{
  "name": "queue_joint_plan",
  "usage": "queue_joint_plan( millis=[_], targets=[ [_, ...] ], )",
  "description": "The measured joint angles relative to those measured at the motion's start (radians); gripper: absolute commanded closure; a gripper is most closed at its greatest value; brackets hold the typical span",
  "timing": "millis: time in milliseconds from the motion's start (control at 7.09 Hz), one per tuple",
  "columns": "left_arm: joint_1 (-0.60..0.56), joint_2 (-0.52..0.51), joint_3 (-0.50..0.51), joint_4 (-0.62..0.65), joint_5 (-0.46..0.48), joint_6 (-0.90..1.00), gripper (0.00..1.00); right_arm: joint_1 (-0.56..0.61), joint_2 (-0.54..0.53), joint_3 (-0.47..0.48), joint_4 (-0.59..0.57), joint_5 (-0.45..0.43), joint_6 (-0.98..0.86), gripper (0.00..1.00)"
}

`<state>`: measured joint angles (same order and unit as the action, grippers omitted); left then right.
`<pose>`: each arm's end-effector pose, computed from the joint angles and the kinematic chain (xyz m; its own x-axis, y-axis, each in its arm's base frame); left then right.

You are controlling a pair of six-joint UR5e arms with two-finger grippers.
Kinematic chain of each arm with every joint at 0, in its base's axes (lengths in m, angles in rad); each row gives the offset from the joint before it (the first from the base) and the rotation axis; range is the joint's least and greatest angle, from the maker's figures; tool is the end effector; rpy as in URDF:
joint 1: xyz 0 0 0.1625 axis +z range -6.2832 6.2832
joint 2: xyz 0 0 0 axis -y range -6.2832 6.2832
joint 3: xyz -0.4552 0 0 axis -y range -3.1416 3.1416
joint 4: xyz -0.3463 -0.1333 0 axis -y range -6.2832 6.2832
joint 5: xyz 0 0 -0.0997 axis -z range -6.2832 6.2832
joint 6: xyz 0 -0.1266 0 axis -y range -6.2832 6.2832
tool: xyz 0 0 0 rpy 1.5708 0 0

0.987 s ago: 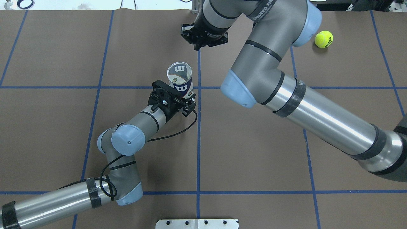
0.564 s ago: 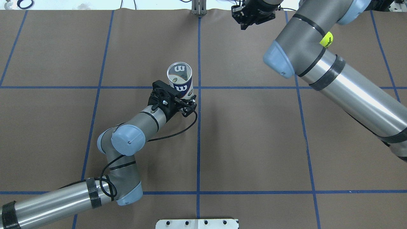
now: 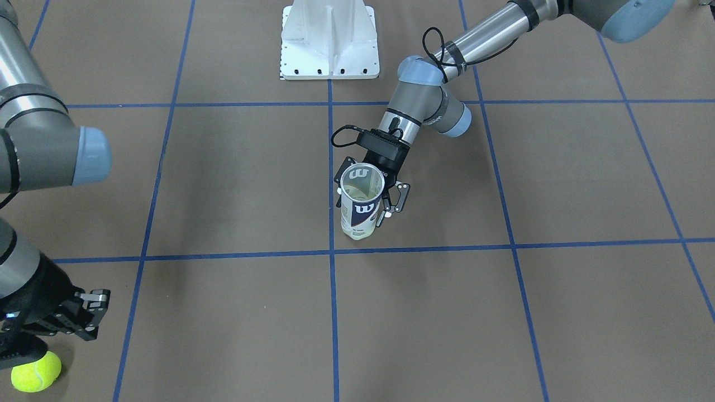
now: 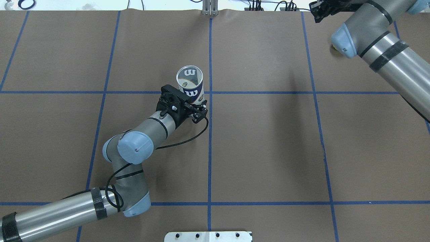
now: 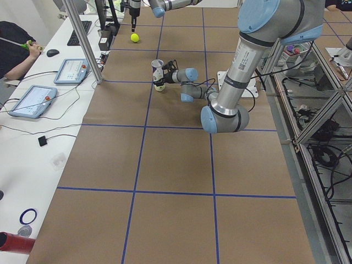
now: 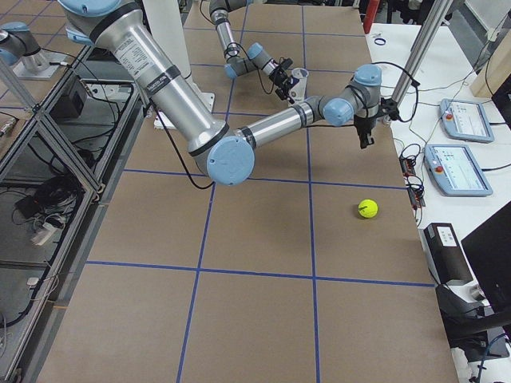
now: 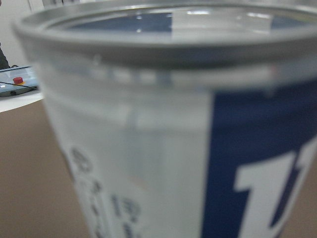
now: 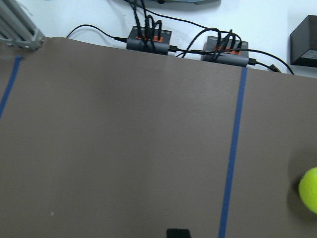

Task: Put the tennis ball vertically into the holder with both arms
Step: 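Raise the right gripper away from the tube toward the other ball, then lower the right gripper onto the far yellow tennis ball and grasp it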

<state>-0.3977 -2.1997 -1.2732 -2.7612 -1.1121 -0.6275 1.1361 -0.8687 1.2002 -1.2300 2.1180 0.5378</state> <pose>0.5845 -0.4509 0.3240 0.6377 0.5194 -0.5688 0.4067 0.4002 0.8213 -0.2618 -0.7238 0.4198 0.7168 -0.1978 0.6686 -0.0439 0.9442 0.3263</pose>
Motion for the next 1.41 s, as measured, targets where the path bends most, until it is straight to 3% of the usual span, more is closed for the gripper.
queue_joint_plan(
  millis=[282,705,987,1410],
  targets=[
    [-0.001,0.0,0.0,0.0,0.0,0.001,0.02,0.022,-0.021,-0.119,0.132,-0.018,-0.073,0.0],
    [-0.001,0.0,0.0,0.002,0.0,0.003,0.02,0.025,-0.033,-0.197,0.186,-0.054,-0.102,0.0],
    [-0.004,0.0,0.0,0.005,0.0,0.004,0.02,0.022,-0.035,-0.303,0.297,-0.092,-0.116,0.0],
    [-0.012,0.0,0.0,0.006,0.0,0.005,0.02,-0.009,-0.025,-0.384,0.356,-0.181,-0.119,0.0]
  ],
)
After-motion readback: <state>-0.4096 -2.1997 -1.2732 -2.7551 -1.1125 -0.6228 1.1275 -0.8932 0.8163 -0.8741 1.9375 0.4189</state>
